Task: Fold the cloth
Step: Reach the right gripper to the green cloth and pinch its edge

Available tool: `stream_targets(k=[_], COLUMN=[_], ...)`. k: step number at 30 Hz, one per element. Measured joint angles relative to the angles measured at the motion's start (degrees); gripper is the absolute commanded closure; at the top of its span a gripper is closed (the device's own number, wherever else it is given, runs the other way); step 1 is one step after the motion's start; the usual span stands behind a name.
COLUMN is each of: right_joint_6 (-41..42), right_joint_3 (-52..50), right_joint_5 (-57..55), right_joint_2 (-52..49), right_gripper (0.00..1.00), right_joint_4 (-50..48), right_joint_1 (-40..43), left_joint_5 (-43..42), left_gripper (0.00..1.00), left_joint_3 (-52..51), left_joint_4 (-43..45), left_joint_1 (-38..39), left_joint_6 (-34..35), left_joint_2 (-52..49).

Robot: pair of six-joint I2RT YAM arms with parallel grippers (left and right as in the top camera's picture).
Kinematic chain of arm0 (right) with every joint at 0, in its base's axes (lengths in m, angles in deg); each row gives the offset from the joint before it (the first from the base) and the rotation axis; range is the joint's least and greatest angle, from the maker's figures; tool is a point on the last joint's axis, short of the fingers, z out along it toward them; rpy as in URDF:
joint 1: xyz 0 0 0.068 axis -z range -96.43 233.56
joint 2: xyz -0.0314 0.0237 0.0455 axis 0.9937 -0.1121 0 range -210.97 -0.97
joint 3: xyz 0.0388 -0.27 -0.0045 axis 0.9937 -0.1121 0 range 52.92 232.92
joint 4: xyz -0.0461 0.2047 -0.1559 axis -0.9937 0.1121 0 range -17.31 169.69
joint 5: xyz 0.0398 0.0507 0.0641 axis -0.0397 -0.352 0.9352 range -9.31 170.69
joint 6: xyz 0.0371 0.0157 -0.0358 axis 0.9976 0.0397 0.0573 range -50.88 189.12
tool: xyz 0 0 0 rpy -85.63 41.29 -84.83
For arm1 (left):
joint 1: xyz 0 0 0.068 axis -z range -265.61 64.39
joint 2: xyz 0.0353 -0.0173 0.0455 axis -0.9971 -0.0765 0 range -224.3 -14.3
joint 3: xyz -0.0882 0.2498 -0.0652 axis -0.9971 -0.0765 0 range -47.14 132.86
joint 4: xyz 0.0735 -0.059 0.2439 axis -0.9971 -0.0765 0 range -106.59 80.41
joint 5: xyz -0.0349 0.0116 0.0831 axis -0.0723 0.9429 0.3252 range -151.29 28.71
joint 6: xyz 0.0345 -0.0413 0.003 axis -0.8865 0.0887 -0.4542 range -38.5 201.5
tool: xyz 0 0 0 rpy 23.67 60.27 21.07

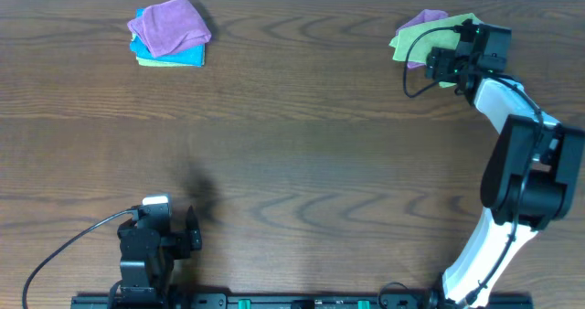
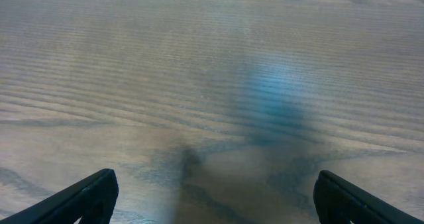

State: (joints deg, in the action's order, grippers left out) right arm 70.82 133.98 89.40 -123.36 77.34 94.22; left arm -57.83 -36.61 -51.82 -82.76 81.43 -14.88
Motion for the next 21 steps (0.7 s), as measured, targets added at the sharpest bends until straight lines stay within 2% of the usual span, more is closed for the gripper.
stream_targets(k=[3, 5, 7, 9, 10, 18, 21], right_joint_6=[0.61, 0.72, 0.9, 1.01, 0.92, 1.25, 0.66], right_joint_3=[0.0, 0.11, 0.22, 0.24, 0.24, 0.24, 0.22], right_joint_5=[0.42, 0.63, 1.01, 1.44, 1.88, 4.48, 5.79], right_joint_2=[-0.13, -0.13, -0.13, -0.13, -0.13, 0.44, 3.69], right_gripper=[0.69, 0.79, 0.83, 0.96, 0.99, 0.99, 0.99], right_joint_4=[-1.97, -3.3, -3.91, -4.15, -4.24, -3.8, -1.29], right_joint_1=[0.0, 0.02, 0.04, 0.04, 0.04, 0.04, 0.04], left_joint_5=[0.0, 0.0, 0.0, 0.0, 0.0, 0.0, 0.0], left_gripper=[0.05, 0.05, 0.05, 0.05, 0.05, 0.04, 0.05], left_joint_3=[0.0, 0.0, 0.0, 0.0, 0.0, 0.0, 0.0], left_joint_4=[0.0, 0.0, 0.0, 0.0, 0.0, 0.0, 0.0], left_joint_1=[0.0, 0.0, 0.0, 0.0, 0.0, 0.0, 0.0], left_joint_6=[0.0, 0.0, 0.0, 0.0, 0.0, 0.0, 0.0], left_joint_2=[0.0, 0.0, 0.0, 0.0, 0.0, 0.0, 0.0])
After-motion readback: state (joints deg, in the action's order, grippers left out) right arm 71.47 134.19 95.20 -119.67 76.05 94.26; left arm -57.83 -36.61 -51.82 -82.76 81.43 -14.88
